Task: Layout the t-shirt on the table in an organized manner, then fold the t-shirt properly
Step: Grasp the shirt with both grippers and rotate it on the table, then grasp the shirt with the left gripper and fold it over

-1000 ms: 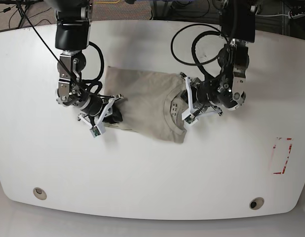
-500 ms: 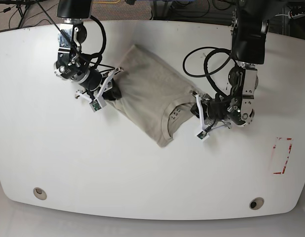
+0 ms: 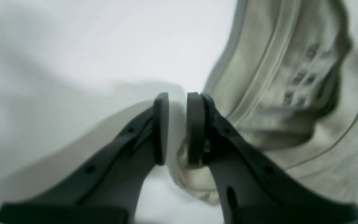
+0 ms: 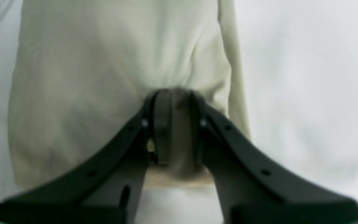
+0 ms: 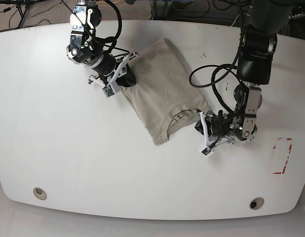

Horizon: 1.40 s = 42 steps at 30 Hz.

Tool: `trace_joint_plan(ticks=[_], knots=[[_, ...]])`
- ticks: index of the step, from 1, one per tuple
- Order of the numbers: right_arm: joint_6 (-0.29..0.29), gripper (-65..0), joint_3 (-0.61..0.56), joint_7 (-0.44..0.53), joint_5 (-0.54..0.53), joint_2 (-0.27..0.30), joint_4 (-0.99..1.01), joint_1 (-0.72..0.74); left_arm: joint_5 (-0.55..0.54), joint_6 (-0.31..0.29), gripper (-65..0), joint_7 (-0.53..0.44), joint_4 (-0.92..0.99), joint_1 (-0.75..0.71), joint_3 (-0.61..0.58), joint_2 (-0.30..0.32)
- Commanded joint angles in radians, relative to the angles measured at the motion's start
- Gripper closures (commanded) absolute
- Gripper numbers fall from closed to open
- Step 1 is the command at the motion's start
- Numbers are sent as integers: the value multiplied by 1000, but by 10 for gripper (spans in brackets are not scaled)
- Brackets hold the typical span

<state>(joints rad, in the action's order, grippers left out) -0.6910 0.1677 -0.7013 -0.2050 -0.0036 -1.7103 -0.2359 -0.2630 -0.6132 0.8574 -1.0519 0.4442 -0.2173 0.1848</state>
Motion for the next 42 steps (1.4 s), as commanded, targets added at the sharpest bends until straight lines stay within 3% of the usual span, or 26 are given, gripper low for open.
trace_joint_plan(ticks=[1, 6, 11, 19, 24, 32, 42], knots=[[-7, -109, -32, 19, -14, -23, -24, 7, -9, -3, -101, -23, -15, 48, -1, 6], [-7, -109, -90, 19, -12, -25, -38, 8, -17, -4, -101, -2, -20, 95, 6, 2], [-7, -109, -86, -14, -12, -22, -99, 22, -19, -4, -101, 81, -130, 87, 54, 2], [-7, -109, -58, -108, -23, 43, -118, 122, -19, -4, -101, 214, -436, -81, 121, 2], [-7, -109, -61, -131, -18, 52, -116, 172, -19, -4, -101, 262, -597, -216, 132, -1], [-7, -111, -64, -134, -15, 52, -76, 221, -17, -4, -101, 270, -769, -405, 131, -55], [-7, -109, -59, -134, -15, 52, -46, 221, -9, -4, -101, 265, -750, -531, 124, -138]])
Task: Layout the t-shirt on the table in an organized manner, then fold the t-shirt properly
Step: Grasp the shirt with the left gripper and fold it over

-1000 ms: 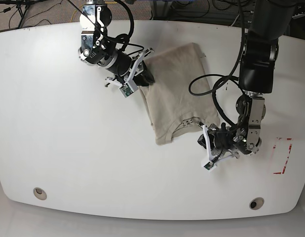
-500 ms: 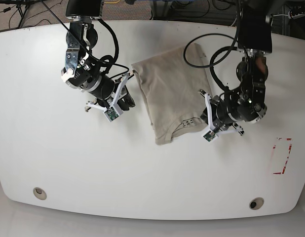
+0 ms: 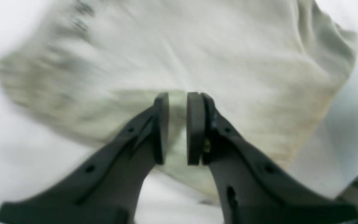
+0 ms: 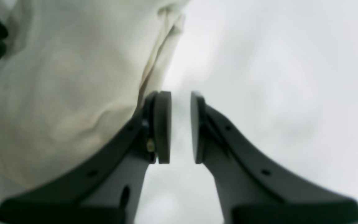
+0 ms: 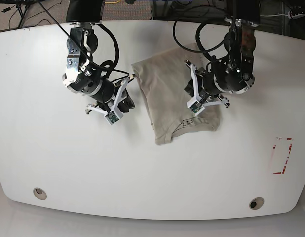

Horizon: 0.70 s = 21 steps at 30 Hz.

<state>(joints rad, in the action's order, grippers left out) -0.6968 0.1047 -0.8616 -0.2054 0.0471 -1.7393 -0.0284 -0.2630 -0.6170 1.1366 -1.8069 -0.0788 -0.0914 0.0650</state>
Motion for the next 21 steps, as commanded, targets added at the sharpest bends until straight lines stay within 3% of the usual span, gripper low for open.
trace_joint_plan(ticks=[1, 7, 21], knots=[[-1, -109, 5, 26, -15, 1, -17, 12, -9, -1, -101, -14, 9, -9, -1, -21], [-1, -109, 5, 26, -13, 3, -23, -2, -8, 1, -101, -14, 65, -17, 8, 0], [-1, -109, 7, 26, -22, 29, -61, -25, -15, -1, -101, -16, 112, 38, 9, 276]])
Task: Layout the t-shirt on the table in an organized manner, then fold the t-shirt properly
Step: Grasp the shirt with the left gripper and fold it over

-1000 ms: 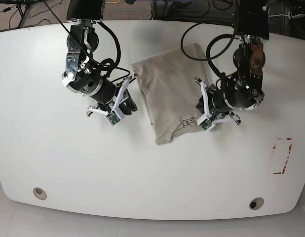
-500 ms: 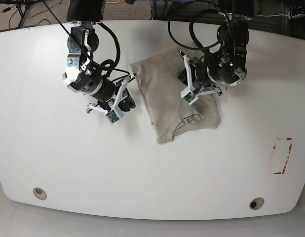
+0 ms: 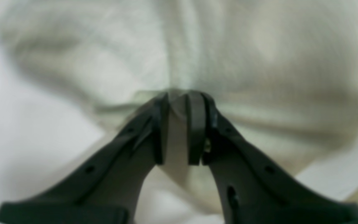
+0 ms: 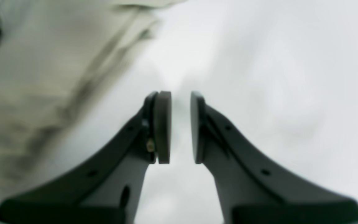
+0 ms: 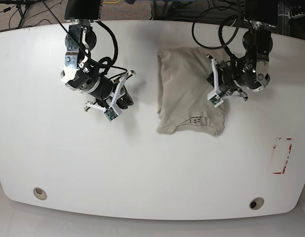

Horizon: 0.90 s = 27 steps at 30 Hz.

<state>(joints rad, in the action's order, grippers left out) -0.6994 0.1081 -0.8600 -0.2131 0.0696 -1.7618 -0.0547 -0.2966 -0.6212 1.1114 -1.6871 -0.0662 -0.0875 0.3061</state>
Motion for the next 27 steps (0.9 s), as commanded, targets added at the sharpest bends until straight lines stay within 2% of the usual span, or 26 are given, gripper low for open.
trace_joint_plan(ticks=[1, 5, 9, 13, 17, 20, 23, 25, 27], knots=[[1, -109, 3, 25, -15, 8, -46, 0, 18, 4, -101, 9, -9, 30, 5, 48], [1, -109, 3, 25, -15, 8, -60, -1, 15, -4, -101, 14, -23, 41, 5, 77], [1, -109, 3, 25, -15, 9, -62, -1, 17, -76, -101, 16, -87, 41, 5, 80], [1, -109, 3, 25, -12, 9, -62, -1, 17, -77, -101, 16, -172, 36, 5, 74], [1, -109, 3, 25, -7, 9, -62, -1, 23, -77, -99, 11, -222, 36, 10, 14], [1, -109, 5, 25, -7, 9, -62, -3, 23, -77, -97, 2, -233, 32, 56, -34], [1, -109, 29, 25, -7, 9, -62, -3, 33, -73, -97, -55, -224, 30, 113, -104], [1, -109, 48, 25, -10, 8, -62, -3, 79, -4, -97, -136, -207, 9, 131, -153], [1, -109, 57, 25, -12, 8, -62, -3, 119, 30, -97, -207, -190, -5, 130, -180]])
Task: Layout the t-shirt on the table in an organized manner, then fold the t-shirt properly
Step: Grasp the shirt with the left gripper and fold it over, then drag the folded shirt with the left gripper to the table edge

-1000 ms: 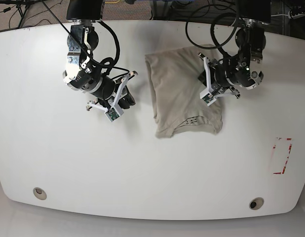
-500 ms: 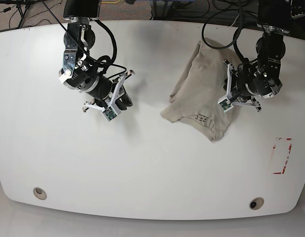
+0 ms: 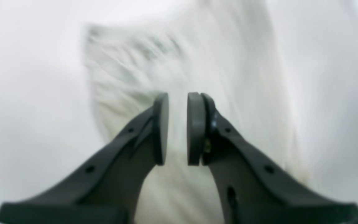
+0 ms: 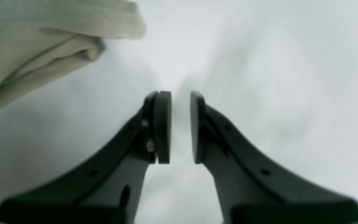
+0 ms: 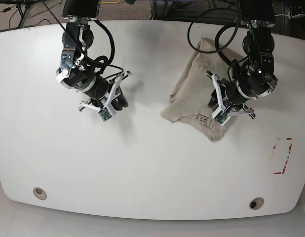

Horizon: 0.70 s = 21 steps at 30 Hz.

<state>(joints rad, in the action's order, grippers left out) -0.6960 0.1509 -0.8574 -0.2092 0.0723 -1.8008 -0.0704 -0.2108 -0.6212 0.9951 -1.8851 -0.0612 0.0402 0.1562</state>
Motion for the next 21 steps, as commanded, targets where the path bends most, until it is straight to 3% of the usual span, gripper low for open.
trace_joint_plan(ticks=[1, 6, 11, 15, 21], knots=[[-2, -109, 16, 22, -14, 7, -23, 13, 58, 47, -97, -138, 23, -16, 2, -45], [-2, -109, 43, 22, -16, 7, -21, 14, 144, 87, -97, -327, 177, -22, 2, -120], [-2, -109, 43, 22, -11, 7, -21, 14, 198, 88, -97, -411, 328, -21, 7, -131], [-2, -109, 43, 22, -11, 7, -21, 14, 201, 88, -97, -440, 391, -22, 11, -122], [-2, -109, 74, 22, -19, 7, -23, 14, 196, 82, -97, -427, 424, -48, 102, -40]])
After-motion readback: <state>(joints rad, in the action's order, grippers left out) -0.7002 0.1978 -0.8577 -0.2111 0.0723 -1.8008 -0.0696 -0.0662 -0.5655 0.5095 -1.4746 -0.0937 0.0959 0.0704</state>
